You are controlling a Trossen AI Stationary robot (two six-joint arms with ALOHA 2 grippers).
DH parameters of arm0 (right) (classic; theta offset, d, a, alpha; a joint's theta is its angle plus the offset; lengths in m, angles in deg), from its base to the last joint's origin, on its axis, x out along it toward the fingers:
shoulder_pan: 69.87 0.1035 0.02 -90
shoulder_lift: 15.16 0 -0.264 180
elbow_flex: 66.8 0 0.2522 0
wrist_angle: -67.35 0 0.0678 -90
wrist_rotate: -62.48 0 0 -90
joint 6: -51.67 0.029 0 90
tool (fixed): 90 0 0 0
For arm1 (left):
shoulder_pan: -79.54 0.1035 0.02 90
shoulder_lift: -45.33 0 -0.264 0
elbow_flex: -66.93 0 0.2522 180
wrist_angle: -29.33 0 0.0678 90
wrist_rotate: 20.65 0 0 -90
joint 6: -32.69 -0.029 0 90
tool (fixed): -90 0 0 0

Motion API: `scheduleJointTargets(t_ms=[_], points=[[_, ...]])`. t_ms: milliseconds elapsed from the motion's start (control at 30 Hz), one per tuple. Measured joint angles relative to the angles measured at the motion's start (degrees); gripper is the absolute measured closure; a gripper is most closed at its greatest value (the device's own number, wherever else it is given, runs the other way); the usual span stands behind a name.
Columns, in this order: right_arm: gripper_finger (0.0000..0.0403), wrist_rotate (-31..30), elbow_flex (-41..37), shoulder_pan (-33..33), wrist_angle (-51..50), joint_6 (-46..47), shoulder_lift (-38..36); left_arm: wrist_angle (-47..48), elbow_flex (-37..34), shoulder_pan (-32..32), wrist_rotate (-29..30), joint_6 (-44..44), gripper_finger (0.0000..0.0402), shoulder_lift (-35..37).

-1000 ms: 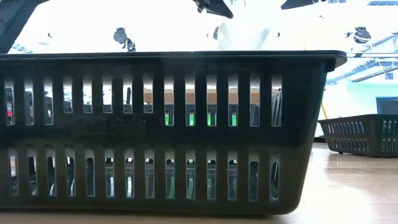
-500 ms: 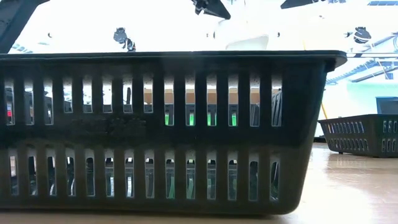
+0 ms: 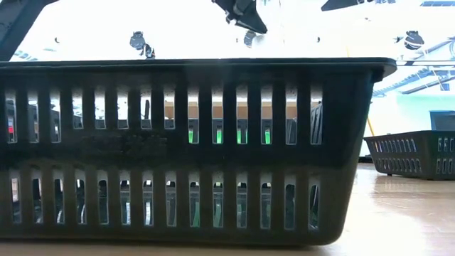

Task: Stack baskets on shelf by color
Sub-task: Stack the white bin on top of the other white bin on the shelf, then put the center green bin on the shelf

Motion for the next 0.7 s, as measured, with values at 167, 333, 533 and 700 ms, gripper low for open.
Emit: scheduleJointTargets(t_ms=[167, 333, 533, 700], points=[[0.0261, 0.0, -1.7, 0.0, 0.6, 0.0, 0.0, 0.7, 0.0, -1.6, 0.1, -0.2, 0.0277, -0.8], [0.0261, 0.0, -3.9, 0.0, 0.7, 1.7, 0.0, 4.5, 0.0, -2.4, 0.3, 2.6, 0.0271, -0.4], [0.0261, 4.6, -8.4, 1.9, 0.8, 5.6, -0.2, 15.3, 0.1, -3.0, 2.8, 8.0, 0.027, 5.7], [0.0261, 23.5, -18.8, 2.3, 15.8, 7.4, 1.5, 14.1, -9.3, -4.1, 3.5, 14.1, 0.027, 14.5]])
